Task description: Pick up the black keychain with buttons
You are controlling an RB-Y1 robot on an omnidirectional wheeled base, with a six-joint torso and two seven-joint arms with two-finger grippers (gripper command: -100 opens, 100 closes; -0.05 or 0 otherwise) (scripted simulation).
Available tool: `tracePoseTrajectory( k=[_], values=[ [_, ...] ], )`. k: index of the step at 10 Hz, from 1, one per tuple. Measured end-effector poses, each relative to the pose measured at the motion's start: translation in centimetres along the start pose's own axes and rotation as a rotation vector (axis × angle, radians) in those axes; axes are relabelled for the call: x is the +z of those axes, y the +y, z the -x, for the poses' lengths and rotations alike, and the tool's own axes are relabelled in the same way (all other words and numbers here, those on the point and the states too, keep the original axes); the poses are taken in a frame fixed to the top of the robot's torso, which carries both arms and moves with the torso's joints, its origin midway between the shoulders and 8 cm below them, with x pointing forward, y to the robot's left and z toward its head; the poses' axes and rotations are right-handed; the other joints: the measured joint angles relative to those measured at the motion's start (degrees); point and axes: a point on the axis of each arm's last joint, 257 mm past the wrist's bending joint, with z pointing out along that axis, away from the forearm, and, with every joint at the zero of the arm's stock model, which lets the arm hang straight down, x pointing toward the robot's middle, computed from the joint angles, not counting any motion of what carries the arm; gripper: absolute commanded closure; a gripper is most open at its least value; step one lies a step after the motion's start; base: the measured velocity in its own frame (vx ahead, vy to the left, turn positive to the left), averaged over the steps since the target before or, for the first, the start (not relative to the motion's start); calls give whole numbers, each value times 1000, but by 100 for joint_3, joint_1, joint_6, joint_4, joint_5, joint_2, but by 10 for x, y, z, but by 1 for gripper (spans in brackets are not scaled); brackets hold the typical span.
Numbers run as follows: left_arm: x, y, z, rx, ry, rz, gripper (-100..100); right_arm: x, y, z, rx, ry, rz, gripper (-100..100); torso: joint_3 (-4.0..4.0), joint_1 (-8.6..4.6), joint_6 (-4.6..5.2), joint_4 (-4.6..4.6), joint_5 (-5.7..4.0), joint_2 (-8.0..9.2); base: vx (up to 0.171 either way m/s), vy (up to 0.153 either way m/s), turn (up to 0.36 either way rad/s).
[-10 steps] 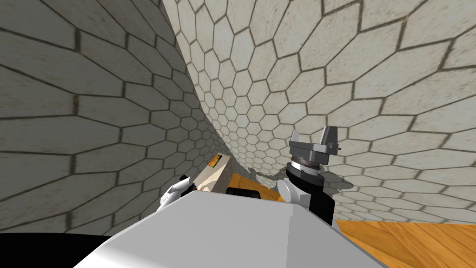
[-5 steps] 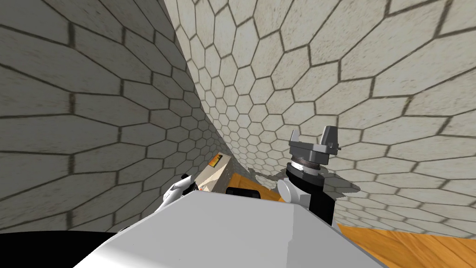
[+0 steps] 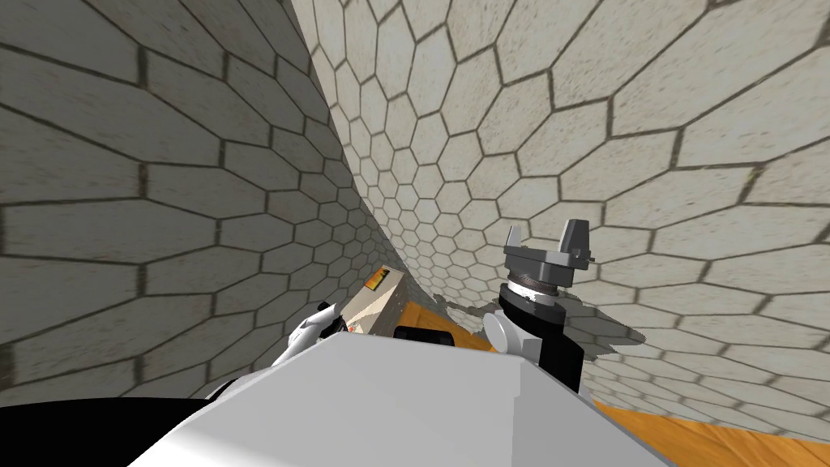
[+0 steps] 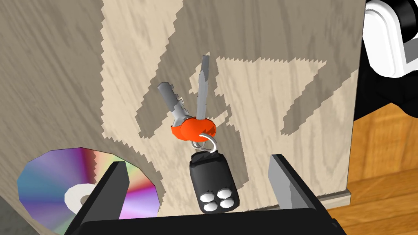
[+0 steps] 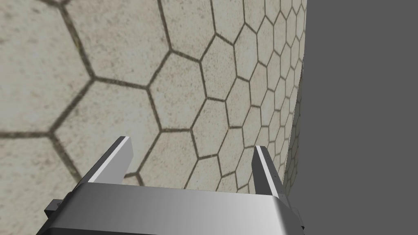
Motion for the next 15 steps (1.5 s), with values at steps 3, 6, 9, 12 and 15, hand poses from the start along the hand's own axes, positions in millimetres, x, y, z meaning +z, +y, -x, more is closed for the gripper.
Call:
tracePoseTrajectory(
  k=[3, 6, 9, 12, 15],
  values=[
    [4, -4, -5, 20, 0, -2, -100, 0, 0, 0, 0, 0, 0, 0, -1, -1, 1, -1, 0, -1, 15, -15, 74],
    [6, -9, -14, 45, 4, -7, -100, 0, 0, 0, 0, 0, 0, 0, -1, -5, 2, 0, -1, -3, 14, -18, 66],
    [10, -9, -14, 63, -1, -1, -100, 0, 0, 0, 0, 0, 0, 0, -1, -3, 1, -1, -1, -1, 17, -20, 67],
    [11, -12, -23, 90, 2, -5, -100, 0, 0, 0, 0, 0, 0, 0, -2, -4, 0, -2, 1, -2, 15, -19, 68],
    [11, -11, -22, 96, 0, -2, 100, 0, 0, 0, 0, 0, 0, 0, 1, 4, 0, -1, 3, 4, 2, -1, 6]
  ],
)
